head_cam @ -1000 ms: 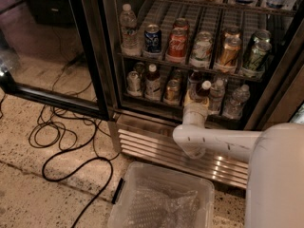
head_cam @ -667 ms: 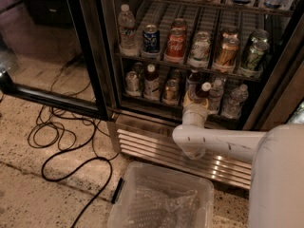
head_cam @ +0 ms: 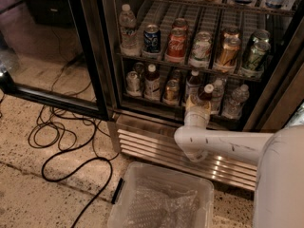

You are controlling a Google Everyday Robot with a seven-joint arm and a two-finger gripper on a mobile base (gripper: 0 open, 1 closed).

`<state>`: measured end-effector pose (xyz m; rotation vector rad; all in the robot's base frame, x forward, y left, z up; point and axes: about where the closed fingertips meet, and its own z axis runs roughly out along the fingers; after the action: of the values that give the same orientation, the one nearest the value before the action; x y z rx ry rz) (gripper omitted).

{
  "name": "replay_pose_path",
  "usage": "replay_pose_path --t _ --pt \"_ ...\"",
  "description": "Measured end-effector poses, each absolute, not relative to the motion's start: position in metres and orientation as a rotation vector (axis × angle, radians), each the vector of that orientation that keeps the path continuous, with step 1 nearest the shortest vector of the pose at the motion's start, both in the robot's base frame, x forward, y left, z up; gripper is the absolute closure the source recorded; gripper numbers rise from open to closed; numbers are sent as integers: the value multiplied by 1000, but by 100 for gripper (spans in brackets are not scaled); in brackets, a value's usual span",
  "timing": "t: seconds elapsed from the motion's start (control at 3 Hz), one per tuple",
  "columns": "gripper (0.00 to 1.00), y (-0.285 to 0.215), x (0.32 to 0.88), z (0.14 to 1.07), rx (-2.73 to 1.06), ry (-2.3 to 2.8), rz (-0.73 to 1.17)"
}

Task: Pick blue plastic bottle from bottom shelf of fridge

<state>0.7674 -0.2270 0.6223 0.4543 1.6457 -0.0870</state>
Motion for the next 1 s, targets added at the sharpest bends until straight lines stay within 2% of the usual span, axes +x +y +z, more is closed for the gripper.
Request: replay_pose_path --t 0.33,1.0 --pt "100 -223 744 607 480 1746 -69" --pt "100 -222 733 593 498 1791 -62"
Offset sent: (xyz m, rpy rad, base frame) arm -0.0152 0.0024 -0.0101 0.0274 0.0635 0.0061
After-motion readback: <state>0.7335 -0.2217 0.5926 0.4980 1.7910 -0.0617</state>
